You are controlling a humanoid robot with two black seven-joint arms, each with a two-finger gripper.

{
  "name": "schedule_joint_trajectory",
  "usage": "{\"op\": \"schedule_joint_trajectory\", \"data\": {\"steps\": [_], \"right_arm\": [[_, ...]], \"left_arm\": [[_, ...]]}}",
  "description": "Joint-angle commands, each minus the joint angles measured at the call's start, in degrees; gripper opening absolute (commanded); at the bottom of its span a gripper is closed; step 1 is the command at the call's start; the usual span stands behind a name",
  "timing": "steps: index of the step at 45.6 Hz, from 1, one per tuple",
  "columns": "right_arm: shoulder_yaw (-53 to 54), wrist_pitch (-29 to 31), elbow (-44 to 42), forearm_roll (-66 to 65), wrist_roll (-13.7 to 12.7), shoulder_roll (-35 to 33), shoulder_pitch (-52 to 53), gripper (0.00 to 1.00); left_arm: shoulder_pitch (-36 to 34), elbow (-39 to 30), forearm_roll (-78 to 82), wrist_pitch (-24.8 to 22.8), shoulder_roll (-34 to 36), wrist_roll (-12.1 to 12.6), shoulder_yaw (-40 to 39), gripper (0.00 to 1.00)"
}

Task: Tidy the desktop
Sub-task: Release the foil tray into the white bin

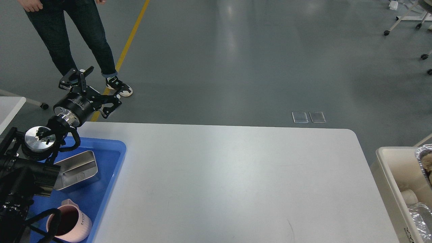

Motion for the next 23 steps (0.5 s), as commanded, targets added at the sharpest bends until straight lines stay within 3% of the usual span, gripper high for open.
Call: {"op": "schedule_joint_trajectory", "data": {"steps": [1, 20, 23], "right_arm": [[0.0, -0.2, 0.0, 0.0, 0.0, 0.1, 0.0, 0.0], [0.1, -0.4, -0.2, 0.0, 0.3, 0.7, -0.5, 0.01], [0.2, -0.5, -0.4, 0.0, 0.4, 0.6, -0.5, 0.31]], "left_arm": [[0.3, 0.2, -0.1, -0.1, -0.3, 0.0, -0.2, 1.0], [0.3, 0.3, 0.1, -0.1, -0.4, 0.0, 0.2, 1.0], [0.3, 0.3, 0.2, -0.1, -0.4, 0.0, 0.2, 1.0]]}}
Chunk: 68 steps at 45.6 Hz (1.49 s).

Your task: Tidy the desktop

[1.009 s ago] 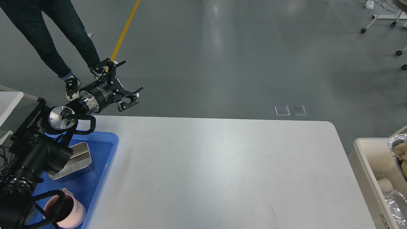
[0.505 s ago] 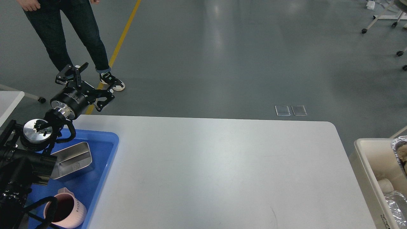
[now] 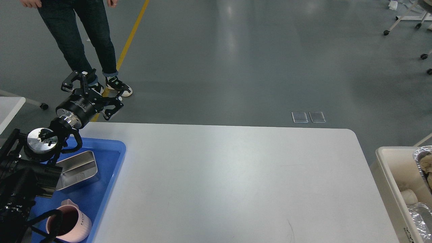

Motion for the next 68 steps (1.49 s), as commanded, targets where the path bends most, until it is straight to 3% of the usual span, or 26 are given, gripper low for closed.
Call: {"op": "schedule_joint_trajectory", "data": {"steps": [1, 3, 4, 5, 26, 38, 50, 60, 68], "right_arm": [[0.1, -0.2, -0.5, 0.0, 0.1, -0.1, 0.0, 0.38], [0.0, -0.3, -0.8, -0.3, 0.1, 0.0, -0.2, 0.55], [0.0, -0.2, -0.8, -0.9, 0.1, 0.0, -0.4, 0.73], [0.0, -0.3, -0.5, -1.1, -0.1, 0.0, -0.5, 1.0], [-0.4, 0.2, -0.9, -6.8, -0.1, -0.9, 1.3, 1.0], [-0.1, 0.7, -9.6, -12.3, 0.1, -1.6, 23.1, 1.0], [3.8, 7.2, -11.2, -14.6, -0.2, 9.7, 43.5, 1.0], [22.4, 18.6, -10.9, -14.8, -0.2, 21.6, 36.9, 1.0], [34.0, 21.7, -10.7, -14.5, 0.1, 29.4, 32.0, 1.0]], "left_arm": [[0.0, 0.0, 0.1, 0.0, 0.1, 0.0, 0.0, 1.0], [0.0, 0.0, 0.1, 0.0, 0.2, 0.0, 0.0, 1.0], [0.0, 0.0, 0.1, 0.0, 0.2, 0.0, 0.0, 1.0], [0.0, 0.0, 0.1, 0.0, 0.2, 0.0, -0.1, 1.0], [-0.4, 0.0, 0.1, -0.3, 0.4, 0.0, 0.5, 1.0], [-0.9, 0.0, 0.8, -0.9, 0.3, 0.1, 1.6, 1.0], [-1.5, 0.0, 0.8, -0.9, 0.5, 0.1, 3.9, 1.0], [-1.8, 0.0, 0.8, -1.0, 0.7, 0.3, 3.9, 1.0], [-2.1, 0.0, 0.8, -0.9, 0.4, 0.3, 3.9, 1.0]]}}
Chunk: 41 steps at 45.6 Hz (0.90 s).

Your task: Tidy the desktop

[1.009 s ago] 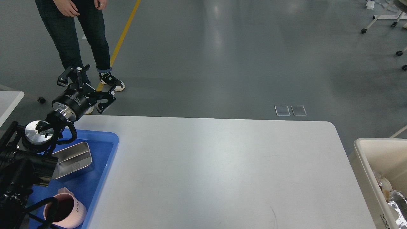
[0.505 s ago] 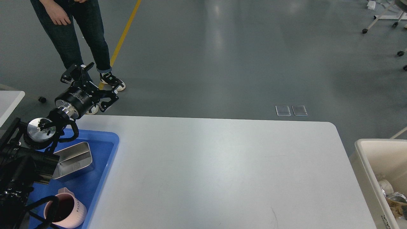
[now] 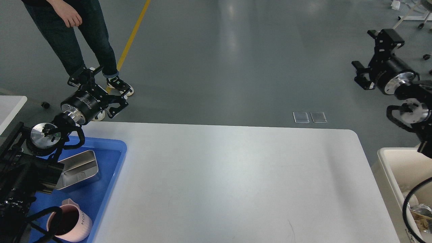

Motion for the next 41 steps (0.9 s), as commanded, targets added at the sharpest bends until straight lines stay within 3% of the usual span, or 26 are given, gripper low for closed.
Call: {"op": "schedule_joint_trajectory", "data": {"steps": [1, 10, 22, 41], "right_arm": [[9.3, 1.8, 0.1, 0.2, 0.3, 6.2, -4.1, 1.0], [21.5, 4.5, 0.1, 0.0, 0.6, 12.1, -9.3, 1.0], [25.7, 4.5, -0.5, 0.0, 0.8, 18.9, -13.4, 1.0], [26.6, 3.9, -0.9, -0.2, 0.8, 19.6, -15.3, 1.0]], "left_arm": [[0.0, 0.0, 0.0, 0.1, -0.3, 0.0, 0.0, 1.0], [0.5, 0.0, -0.1, 0.0, -0.7, -0.1, 0.5, 1.0], [1.9, 0.1, 0.0, 0.0, -0.8, -0.1, 0.6, 1.0], [4.5, 0.1, 0.0, -0.5, -1.1, -0.3, 0.5, 1.0]]}}
